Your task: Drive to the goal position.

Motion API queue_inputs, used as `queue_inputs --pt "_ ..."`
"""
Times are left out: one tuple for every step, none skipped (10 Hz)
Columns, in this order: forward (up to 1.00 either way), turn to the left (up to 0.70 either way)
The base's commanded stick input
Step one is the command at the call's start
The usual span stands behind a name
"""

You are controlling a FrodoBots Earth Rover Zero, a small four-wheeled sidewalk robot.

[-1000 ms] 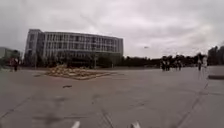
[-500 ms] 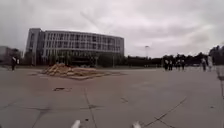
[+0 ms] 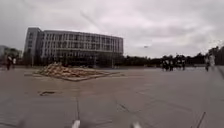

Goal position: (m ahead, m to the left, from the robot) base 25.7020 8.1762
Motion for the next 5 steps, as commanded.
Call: queue_inputs --pt "1.0 -0.01" --pt "1.0 -0.03" --pt "1.0 0.0" --pt "1.0 0.0" --pt "1.0 -0.22"
